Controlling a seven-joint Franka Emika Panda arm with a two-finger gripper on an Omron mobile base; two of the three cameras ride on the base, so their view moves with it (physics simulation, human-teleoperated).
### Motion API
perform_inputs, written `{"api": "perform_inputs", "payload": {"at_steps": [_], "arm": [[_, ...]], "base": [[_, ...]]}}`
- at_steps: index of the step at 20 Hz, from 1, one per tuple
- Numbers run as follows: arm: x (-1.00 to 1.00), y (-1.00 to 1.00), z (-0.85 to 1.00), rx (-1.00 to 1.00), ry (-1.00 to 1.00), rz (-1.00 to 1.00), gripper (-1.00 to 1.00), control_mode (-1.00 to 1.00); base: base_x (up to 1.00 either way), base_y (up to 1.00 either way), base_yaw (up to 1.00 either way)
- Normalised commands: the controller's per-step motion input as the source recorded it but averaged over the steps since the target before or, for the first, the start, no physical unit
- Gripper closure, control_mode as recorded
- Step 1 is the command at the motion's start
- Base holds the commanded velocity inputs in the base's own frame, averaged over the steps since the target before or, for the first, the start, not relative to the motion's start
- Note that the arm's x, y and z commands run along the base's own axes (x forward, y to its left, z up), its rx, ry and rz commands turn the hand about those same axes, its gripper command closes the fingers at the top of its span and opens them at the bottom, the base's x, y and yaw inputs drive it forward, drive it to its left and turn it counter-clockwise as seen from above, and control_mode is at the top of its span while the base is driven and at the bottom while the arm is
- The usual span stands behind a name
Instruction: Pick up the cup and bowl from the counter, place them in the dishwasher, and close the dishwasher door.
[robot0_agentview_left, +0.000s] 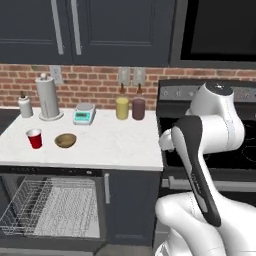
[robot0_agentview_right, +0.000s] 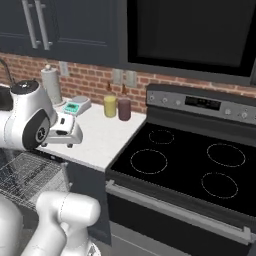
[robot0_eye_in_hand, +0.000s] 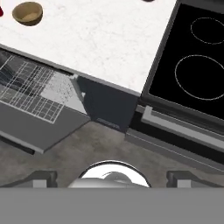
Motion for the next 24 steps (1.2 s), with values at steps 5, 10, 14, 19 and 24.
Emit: {"api": "perform_inputs", "payload": {"at_steps": [5, 10, 14, 19, 24], "arm": [[0.0, 0.0, 0.0, 0.0, 0.0, 0.0, -1.0, 1.0], [0.0, 0.0, 0.0, 0.0, 0.0, 0.0, -1.0, 1.0], [0.0, 0.0, 0.0, 0.0, 0.0, 0.0, -1.0, 1.0], [0.0, 0.0, 0.0, 0.0, 0.0, 0.0, -1.0, 1.0], [0.0, 0.0, 0.0, 0.0, 0.0, 0.0, -1.0, 1.0]], "base": [[-0.45, -0.85, 0.76], [-0.12, -0.39, 0.88], [-0.03, -0.07, 0.86], [-0.1, 0.0, 0.8], [-0.04, -0.27, 0.5]]}}
